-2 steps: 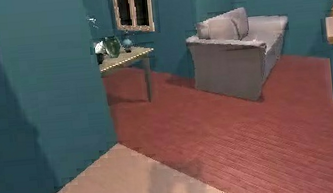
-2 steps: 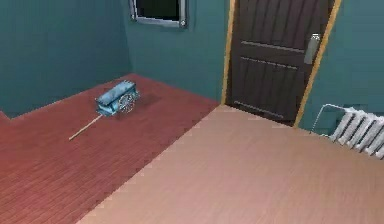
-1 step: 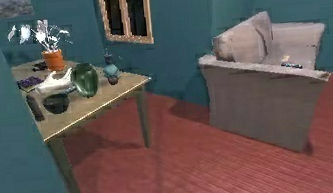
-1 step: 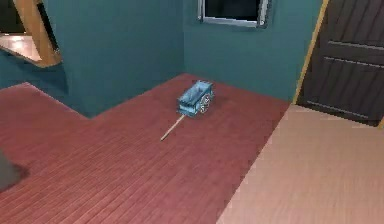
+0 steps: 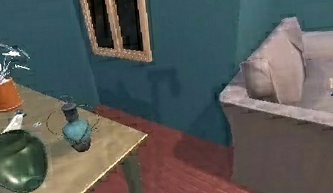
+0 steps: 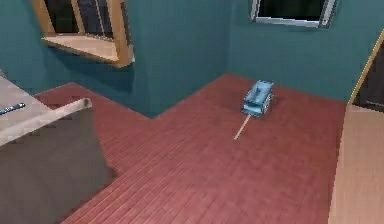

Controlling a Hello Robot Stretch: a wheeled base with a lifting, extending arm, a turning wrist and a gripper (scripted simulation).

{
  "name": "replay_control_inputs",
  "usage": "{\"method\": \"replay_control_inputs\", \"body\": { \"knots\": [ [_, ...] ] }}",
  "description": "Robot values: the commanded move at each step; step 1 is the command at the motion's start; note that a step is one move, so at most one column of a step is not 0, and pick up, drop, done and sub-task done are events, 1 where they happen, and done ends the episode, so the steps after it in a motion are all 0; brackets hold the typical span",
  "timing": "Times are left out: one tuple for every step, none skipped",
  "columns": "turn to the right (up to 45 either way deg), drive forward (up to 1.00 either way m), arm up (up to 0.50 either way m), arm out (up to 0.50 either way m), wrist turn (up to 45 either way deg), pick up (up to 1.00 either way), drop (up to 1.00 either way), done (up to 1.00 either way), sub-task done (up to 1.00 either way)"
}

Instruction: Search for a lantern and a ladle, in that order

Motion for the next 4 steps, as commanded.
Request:
{"method": "replay_control_inputs", "body": {
  "knots": [
    [-24.0,0.00,0.00,0.00,0.0,0.00,0.00,0.00,0.00],
    [0.0,0.00,0.00,0.00,0.0,0.00,0.00,0.00,1.00],
    [-45.0,0.00,0.00,0.00,0.0,0.00,0.00,0.00,0.00],
    [-45.0,0.00,0.00,0.00,0.0,0.00,0.00,0.00,0.00]
  ]
}}
